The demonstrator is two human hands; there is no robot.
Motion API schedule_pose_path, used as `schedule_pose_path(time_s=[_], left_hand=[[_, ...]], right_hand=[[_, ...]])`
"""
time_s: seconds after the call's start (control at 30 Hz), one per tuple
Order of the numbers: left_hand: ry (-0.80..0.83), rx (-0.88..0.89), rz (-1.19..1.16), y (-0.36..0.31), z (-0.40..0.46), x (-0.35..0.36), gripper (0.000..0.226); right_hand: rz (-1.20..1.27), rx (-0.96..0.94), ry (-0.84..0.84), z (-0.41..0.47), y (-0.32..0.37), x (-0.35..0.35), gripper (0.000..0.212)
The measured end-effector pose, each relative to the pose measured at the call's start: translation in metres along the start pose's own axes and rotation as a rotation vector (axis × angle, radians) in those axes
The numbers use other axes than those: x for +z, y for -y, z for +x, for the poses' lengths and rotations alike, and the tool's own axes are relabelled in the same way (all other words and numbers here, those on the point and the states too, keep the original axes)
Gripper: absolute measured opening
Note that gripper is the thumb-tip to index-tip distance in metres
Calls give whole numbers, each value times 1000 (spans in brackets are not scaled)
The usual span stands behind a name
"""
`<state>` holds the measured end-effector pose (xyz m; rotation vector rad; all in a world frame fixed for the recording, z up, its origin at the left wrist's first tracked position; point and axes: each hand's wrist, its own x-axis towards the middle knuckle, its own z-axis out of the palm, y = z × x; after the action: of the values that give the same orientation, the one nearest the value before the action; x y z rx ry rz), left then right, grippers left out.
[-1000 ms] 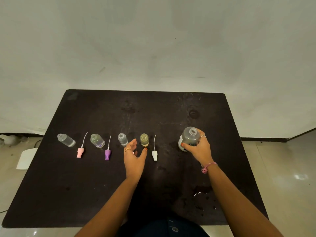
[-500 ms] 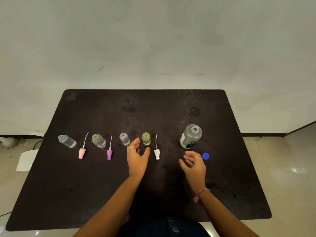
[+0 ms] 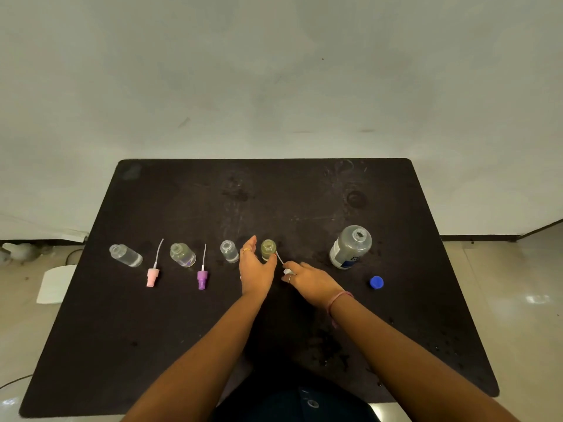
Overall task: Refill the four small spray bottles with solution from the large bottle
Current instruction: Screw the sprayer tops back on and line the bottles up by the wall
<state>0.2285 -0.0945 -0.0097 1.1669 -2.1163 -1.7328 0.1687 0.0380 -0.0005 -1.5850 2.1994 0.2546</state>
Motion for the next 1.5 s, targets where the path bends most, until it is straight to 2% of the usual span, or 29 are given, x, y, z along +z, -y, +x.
schedule_pose_path(time_s=[0.07,0.2,0.33,0.53,0.9,1.13,1.5], left_hand=[[15,4,22,2,3,2,69],[35,-21,46,3,7,4,72],[45,-37,39,4,11,5,71],[58,-45,76,11,15,7,49],[75,-41,75,12,15,6,43],[90,109,-10,-10,-4,-8,41],[-11,308,-162,-88,-44,-37,38]], right_hand=[[54,-4,-36,-1,0,-1,41],[307,142,-141,-5,-5,7,37],[544,318,-366,-23,-6,3,31],[720,386,-665,-54,-1,-4,32],[771,390,-838,-68,-2,-37,37],[730,402,-961,-75,-3,-67,35],[919,316,-1016,-103,-11,-160,31]])
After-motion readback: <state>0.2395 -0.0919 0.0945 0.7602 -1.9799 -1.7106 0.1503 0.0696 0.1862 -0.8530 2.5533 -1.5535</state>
